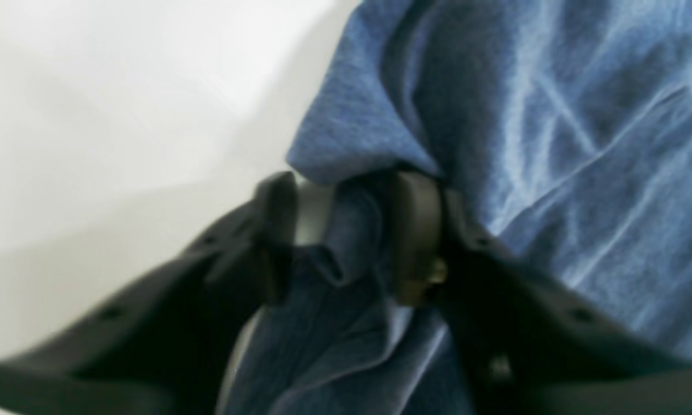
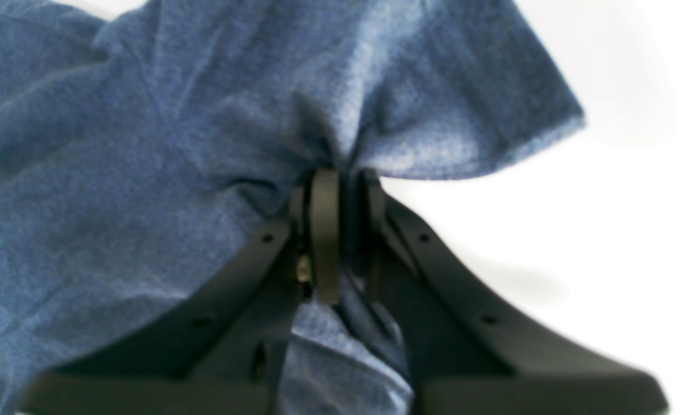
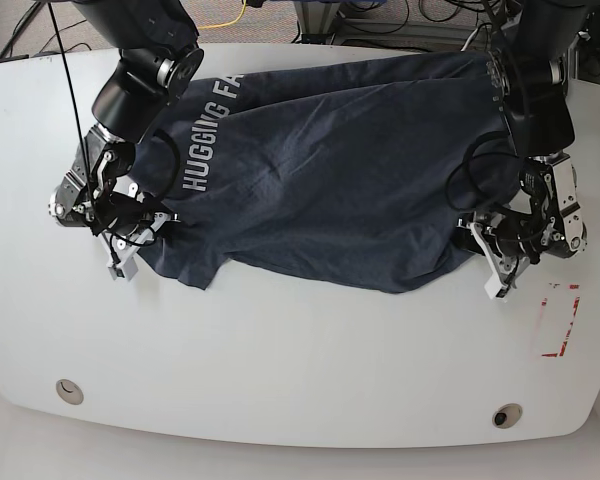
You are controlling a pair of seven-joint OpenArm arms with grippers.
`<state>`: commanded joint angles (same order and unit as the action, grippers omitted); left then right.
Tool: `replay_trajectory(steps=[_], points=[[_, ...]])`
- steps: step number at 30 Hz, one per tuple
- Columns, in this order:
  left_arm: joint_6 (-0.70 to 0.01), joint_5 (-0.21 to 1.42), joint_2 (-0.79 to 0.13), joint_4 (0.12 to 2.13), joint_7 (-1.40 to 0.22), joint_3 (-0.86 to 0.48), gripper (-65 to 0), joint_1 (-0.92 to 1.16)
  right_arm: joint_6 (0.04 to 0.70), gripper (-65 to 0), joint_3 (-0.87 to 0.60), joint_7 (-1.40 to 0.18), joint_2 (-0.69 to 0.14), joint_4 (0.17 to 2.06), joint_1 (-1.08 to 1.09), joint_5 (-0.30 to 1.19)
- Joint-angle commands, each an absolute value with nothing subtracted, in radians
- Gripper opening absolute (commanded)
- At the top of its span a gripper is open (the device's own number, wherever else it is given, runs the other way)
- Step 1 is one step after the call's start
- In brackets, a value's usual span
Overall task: Layout the t-shirt on the table in an organized manner, then fold the t-shirt properly
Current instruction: 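Hold the hem with both grippers and drag the t-shirt across the table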
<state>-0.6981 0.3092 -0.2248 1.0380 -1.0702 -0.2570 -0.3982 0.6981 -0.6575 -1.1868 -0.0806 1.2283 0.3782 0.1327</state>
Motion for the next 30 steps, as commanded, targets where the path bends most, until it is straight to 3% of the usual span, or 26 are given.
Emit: replay_trajectory(steps=[8,19,30], points=[[-0.698,0.309,-0.222,1.04,-1.07,-0.26,-65.0,-0.398,0.698,-59.9,-0.657,-1.187,-0.081,1.228,0.378,0.133],[-0.698,0.311,-0.223,1.052,-1.064,-0.311,-65.0,-0.409,0.698,-59.9,-0.657,-1.187,-0.081,1.23,0.392,0.133],[-0.698,0.308,-0.226,1.389,-1.066,-0.328,-65.0,-0.42,0.698,-59.9,-0.657,-1.287,-0.084,1.376,0.483,0.134]])
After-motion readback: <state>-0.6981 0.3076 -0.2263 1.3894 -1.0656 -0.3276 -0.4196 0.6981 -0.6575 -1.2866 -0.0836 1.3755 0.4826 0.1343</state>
